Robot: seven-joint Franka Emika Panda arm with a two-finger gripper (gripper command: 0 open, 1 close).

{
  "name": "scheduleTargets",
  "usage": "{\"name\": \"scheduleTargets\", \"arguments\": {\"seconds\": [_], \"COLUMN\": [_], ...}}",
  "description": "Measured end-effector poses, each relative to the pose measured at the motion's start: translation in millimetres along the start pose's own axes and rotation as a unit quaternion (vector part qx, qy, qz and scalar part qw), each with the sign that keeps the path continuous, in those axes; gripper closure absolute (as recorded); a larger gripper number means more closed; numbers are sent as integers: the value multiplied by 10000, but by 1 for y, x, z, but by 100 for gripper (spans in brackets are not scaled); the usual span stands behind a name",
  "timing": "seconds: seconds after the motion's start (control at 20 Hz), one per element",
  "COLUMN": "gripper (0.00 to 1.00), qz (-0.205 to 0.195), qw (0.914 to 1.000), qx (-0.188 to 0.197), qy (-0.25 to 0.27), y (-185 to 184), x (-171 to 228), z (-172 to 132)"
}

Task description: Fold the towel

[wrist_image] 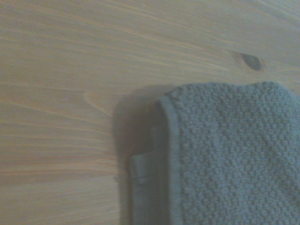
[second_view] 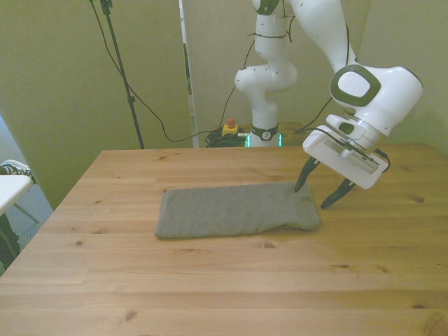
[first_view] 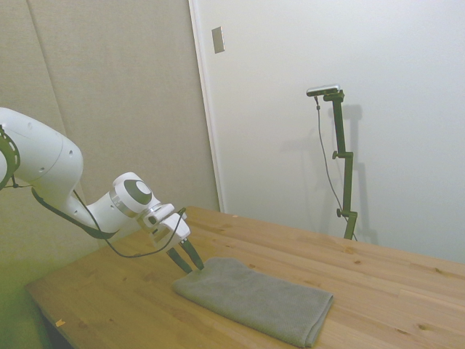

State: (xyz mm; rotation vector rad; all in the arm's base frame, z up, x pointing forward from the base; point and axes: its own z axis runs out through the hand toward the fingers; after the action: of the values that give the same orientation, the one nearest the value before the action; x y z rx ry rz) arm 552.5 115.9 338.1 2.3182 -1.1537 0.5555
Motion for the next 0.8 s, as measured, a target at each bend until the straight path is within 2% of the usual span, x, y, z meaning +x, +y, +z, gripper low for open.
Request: {"name": "scheduleTargets", "arguments": {"seconds": [0.4, 0.8], "gripper": [100, 100], "qz": [95, 98], "qw": [9998, 9995], "qx": [-160, -281], "qy": [-23, -70], "y": [8, 12], "x": [22, 27], "z": [19, 33]}}
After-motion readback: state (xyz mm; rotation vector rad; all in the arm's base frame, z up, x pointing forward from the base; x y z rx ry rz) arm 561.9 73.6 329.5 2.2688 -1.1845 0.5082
